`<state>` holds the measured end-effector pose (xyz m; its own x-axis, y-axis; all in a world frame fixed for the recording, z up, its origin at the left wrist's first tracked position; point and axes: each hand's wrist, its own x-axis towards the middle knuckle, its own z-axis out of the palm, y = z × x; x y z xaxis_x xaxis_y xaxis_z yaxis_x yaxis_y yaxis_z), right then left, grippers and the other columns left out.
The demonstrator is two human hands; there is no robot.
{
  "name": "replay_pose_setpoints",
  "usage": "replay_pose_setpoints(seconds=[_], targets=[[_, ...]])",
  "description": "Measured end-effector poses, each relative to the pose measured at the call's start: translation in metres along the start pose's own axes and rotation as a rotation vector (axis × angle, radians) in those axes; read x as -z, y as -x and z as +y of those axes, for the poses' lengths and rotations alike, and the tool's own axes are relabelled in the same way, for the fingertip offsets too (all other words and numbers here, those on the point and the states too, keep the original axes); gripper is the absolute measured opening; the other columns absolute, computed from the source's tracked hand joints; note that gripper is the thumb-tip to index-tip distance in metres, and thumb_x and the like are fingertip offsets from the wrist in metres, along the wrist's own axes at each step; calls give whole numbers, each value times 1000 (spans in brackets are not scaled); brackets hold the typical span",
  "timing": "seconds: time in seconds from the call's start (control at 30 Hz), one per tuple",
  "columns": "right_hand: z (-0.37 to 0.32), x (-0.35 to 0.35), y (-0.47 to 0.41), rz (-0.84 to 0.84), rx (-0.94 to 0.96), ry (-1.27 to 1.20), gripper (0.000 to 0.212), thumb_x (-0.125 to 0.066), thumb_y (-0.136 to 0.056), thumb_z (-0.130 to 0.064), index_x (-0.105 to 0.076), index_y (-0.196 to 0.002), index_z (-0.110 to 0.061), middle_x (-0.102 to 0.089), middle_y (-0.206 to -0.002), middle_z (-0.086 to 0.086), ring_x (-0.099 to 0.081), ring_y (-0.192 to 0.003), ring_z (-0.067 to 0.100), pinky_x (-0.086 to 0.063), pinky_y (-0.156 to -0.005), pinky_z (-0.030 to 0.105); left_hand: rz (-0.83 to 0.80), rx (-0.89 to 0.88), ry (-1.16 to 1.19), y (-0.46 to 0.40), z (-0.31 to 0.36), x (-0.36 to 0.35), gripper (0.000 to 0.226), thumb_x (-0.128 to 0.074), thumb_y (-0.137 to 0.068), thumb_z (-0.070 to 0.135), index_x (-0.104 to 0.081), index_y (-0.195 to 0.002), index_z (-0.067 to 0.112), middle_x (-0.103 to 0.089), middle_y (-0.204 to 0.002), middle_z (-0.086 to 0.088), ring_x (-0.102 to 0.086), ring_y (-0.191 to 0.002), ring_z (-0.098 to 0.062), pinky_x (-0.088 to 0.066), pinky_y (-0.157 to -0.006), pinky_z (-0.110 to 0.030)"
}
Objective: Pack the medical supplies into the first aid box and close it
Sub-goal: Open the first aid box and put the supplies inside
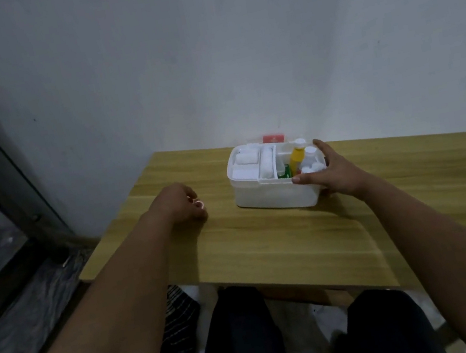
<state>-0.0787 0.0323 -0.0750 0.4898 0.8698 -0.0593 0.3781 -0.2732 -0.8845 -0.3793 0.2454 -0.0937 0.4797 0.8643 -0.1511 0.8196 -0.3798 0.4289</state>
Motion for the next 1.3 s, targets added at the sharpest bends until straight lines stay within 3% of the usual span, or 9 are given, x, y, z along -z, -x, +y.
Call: replay_pose_setpoints(seconds=[0.2,0.37,0.5,0.67,0.73,0.93,1.0,1.13,1.3], targets=[[0,1,0,-8,-7,-6,125,-91,-71,-35,-7,-163,-29,-43,-152,2,-51,-119,20,-53,-87,38,-16,-62,4,0,7,-3,51,-92,-75,32,-75,-122,20,-70,-125,-2,-60,-106,-16,-50,-85,-31],[-1,1,1,-10,-17,-30,124,-92,-72,-33,-8,-163,-27,-45,-135,-7,-53,-117,18,-51,-71,23,50,-59,59,-1,6,-6,44,-90,-77,34,-74,-116,22,-70,-118,-1,-61,-102,-15,-49,-79,-31],[-2,1,2,-12,-22,-32,127,-93,-69,-36,-7,-163,-28,-46,-134,-7,-54,-119,19,-53,-77,28,122,-108,157,0,15,4,31,-86,-83,30,-75,-108,16,-71,-105,-2,-64,-94,-17,-47,-72,-28],[-4,1,4,-18,-8,-35,123,-91,-73,-31,-8,-163,-25,-47,-135,-5,-58,-108,11,-49,-68,21,184,-193,302,-1,52,35,31,-91,-77,29,-77,-99,13,-68,-88,5,-60,-72,-6,-51,-71,-28],[-4,1,5,-23,-1,-37,120,-90,-75,-28,-8,-163,-24,-47,-132,-7,-57,-98,1,-47,-66,19,200,-254,302,1,72,45,31,-91,-78,30,-77,-100,15,-68,-89,6,-60,-73,-6,-49,-71,-26],[-6,2,6,-17,5,-39,113,-88,-78,-23,-12,-162,-22,-52,-120,-13,-57,-94,1,-50,-58,12,55,-382,120,4,126,38,37,-91,-77,33,-76,-107,16,-67,-94,6,-59,-83,-4,-43,-66,-22],[-5,2,5,-16,6,-38,112,-88,-78,-22,-14,-161,-22,-51,-113,-19,-56,-92,0,-50,-56,11,13,-366,44,2,135,28,35,-90,-79,31,-78,-107,14,-71,-99,2,-65,-92,-13,-50,-75,-28],[-4,2,5,-17,-8,-39,124,-92,-72,-32,-8,-163,-26,-50,-134,-6,-58,-107,11,-51,-67,21,23,-355,-103,1,143,16,28,-85,-84,29,-80,-106,11,-76,-104,-3,-69,-101,-20,-58,-89,-38],[-5,3,8,-11,13,-50,111,-88,-78,-21,-15,-161,-25,-51,-110,-24,-58,-93,-1,-49,-54,8,-13,-342,-189,-2,149,16,27,-82,-87,29,-80,-108,12,-77,-105,-3,-69,-103,-22,-58,-88,-37]])
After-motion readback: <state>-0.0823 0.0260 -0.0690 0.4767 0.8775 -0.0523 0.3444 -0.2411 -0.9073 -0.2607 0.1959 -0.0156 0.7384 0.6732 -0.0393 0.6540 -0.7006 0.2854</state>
